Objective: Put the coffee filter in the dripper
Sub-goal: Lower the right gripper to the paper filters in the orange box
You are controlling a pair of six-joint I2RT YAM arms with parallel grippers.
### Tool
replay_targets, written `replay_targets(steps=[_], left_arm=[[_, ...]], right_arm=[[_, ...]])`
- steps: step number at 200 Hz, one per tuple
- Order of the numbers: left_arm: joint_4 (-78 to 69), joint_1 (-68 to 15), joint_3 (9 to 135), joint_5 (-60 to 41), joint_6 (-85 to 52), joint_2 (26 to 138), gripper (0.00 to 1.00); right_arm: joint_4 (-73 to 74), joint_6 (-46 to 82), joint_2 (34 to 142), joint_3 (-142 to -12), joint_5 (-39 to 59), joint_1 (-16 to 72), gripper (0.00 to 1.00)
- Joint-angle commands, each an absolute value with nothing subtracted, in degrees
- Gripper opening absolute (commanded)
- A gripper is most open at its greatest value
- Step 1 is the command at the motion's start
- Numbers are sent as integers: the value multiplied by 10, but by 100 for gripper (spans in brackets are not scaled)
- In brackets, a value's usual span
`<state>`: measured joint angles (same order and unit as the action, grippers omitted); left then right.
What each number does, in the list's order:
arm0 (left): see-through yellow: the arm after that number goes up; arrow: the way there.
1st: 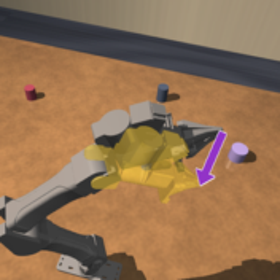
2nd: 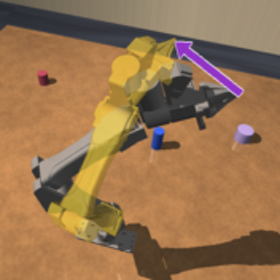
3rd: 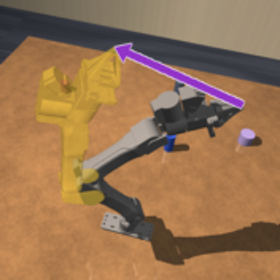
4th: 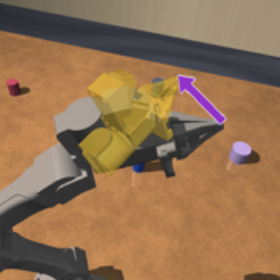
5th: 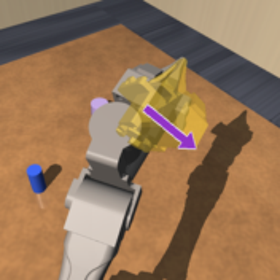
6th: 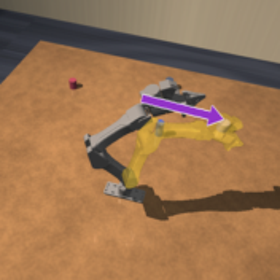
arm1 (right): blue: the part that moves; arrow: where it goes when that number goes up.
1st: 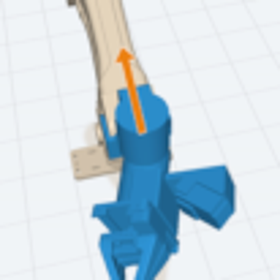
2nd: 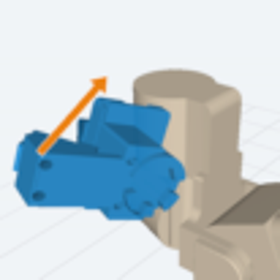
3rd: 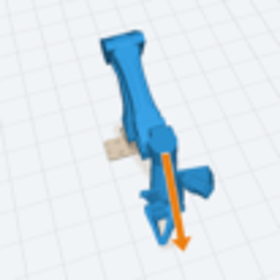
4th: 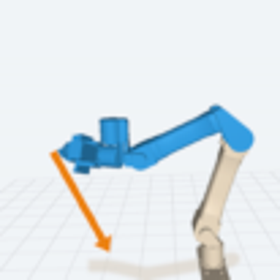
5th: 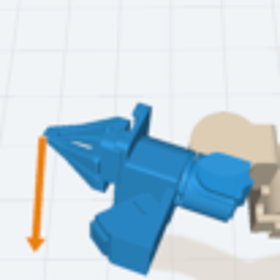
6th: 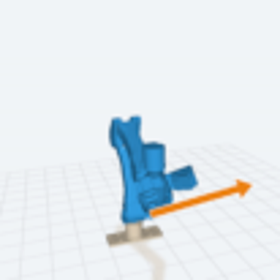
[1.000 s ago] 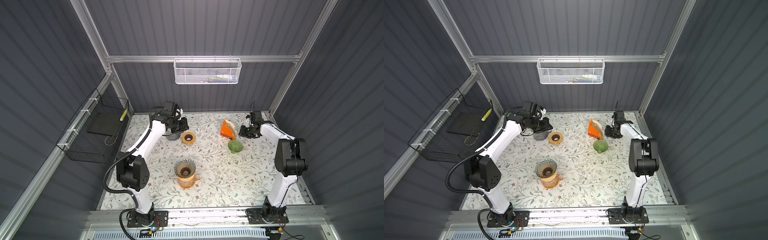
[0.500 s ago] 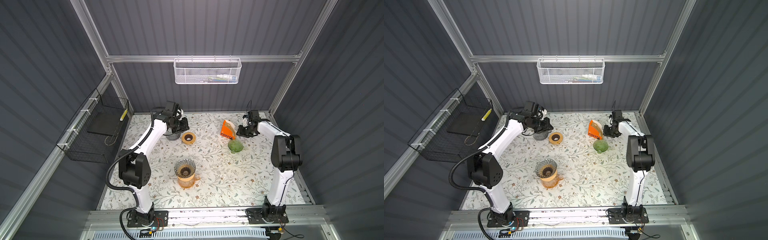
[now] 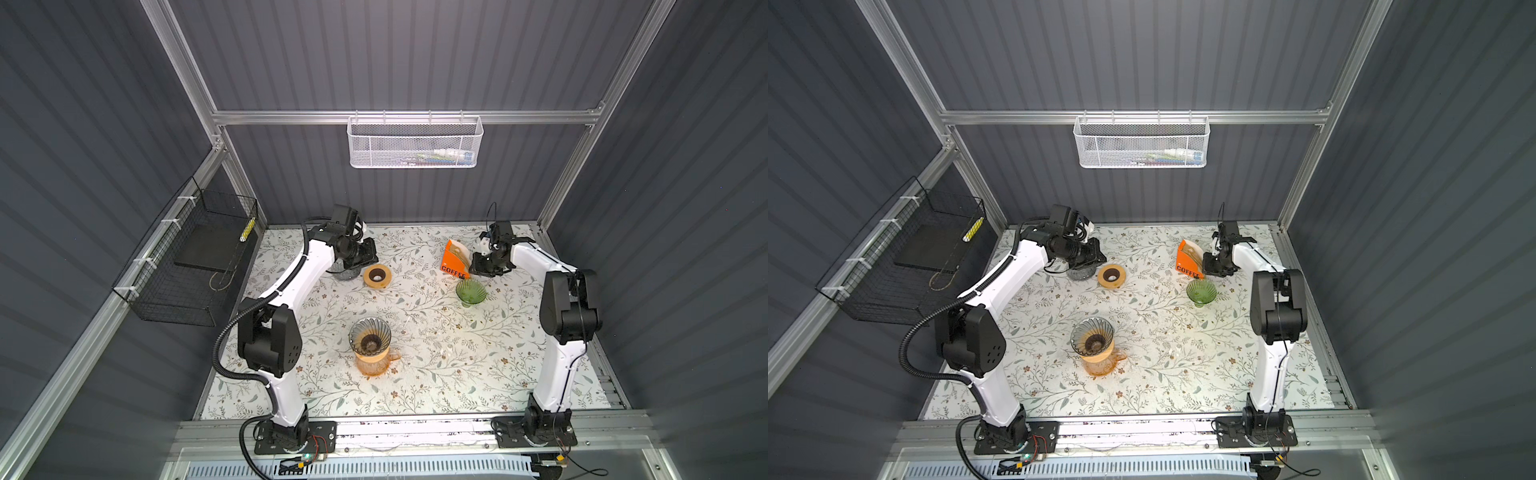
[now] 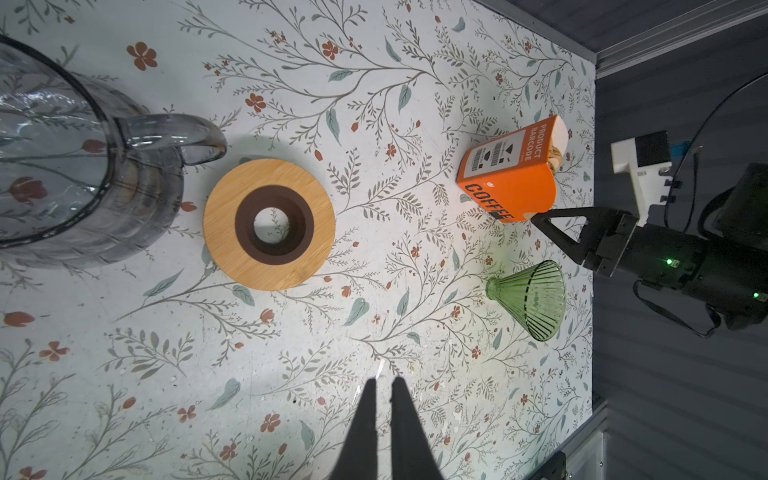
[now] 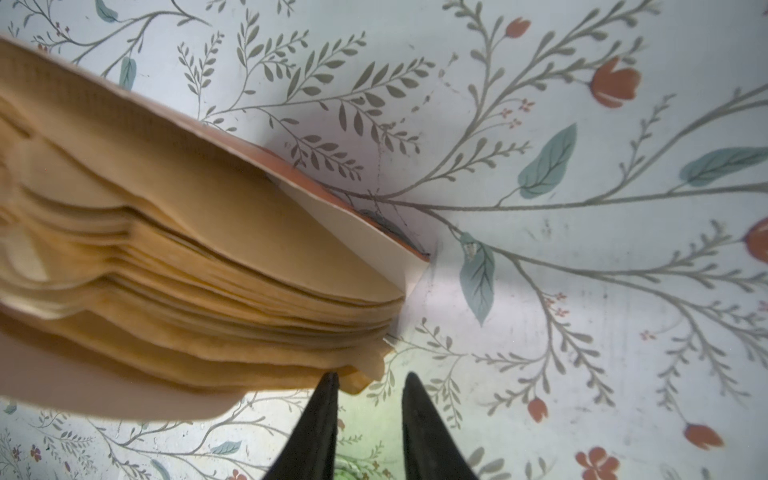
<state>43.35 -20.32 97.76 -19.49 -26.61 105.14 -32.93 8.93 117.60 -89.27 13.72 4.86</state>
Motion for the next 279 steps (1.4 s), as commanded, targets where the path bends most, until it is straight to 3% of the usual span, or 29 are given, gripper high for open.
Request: replay_targets(steps=[1,68,129,279], left_arm=[[433,-207,972,-197,-261,1035,11],[427,-207,963,-200,-259,1029,11],[417,-206,956,-203,-262,1025,11],[417,-206,943,-197,-255,1015,11]], right_arm=[[-344,87,1177,-904,122,52,29],[-359,75,1145,-905,125,52,28],[-367,57,1125,-907,143,54,21],[-402,33,1174,-954,139,84,18]])
